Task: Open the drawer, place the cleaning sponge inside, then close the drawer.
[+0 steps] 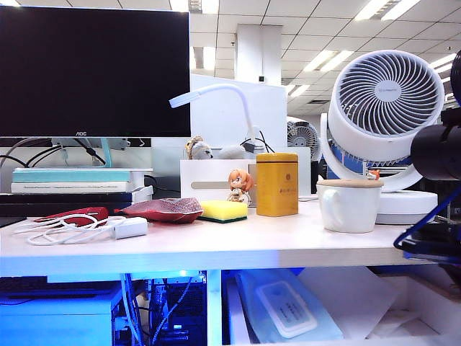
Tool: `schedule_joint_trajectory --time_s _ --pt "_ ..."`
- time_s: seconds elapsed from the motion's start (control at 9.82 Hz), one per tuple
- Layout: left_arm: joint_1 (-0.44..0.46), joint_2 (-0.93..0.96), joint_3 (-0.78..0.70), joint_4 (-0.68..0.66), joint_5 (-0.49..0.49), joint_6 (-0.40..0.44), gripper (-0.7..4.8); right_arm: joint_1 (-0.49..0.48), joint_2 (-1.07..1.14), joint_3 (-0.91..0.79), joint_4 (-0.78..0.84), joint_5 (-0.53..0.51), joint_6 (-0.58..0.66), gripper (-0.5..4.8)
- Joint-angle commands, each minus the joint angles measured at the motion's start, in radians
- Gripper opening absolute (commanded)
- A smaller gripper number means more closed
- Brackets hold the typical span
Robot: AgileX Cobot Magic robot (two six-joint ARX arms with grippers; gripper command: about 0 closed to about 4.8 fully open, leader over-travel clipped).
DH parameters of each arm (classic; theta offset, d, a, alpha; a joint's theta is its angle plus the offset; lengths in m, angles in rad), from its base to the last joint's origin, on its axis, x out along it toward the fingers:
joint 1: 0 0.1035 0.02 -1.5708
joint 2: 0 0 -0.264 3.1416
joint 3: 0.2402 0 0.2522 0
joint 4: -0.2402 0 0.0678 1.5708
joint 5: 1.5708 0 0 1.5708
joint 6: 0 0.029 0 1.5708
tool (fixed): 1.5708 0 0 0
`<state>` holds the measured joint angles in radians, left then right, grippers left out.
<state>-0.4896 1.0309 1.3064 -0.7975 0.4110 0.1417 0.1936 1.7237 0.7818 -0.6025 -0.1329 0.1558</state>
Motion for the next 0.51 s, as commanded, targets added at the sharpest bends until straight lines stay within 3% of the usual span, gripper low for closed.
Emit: schedule_joint_trajectory --time_s 0.1,0.2,0.51 --pt "0.000 -0.002 0.005 0.010 0.005 0.005 -0.05 0.000 -0.001 0.002 -0.061 -0.004 0.000 -0.06" --pt "0.000 -0.002 0.005 0.010 0.005 0.005 -0.05 0.000 -0.001 0.002 -0.119 -0.051 0.000 -0.06" --pt "0.000 -0.002 0.005 0.010 0.005 0.005 -0.05 0.001 -0.001 0.002 -0.176 -0.056 0.000 -0.06"
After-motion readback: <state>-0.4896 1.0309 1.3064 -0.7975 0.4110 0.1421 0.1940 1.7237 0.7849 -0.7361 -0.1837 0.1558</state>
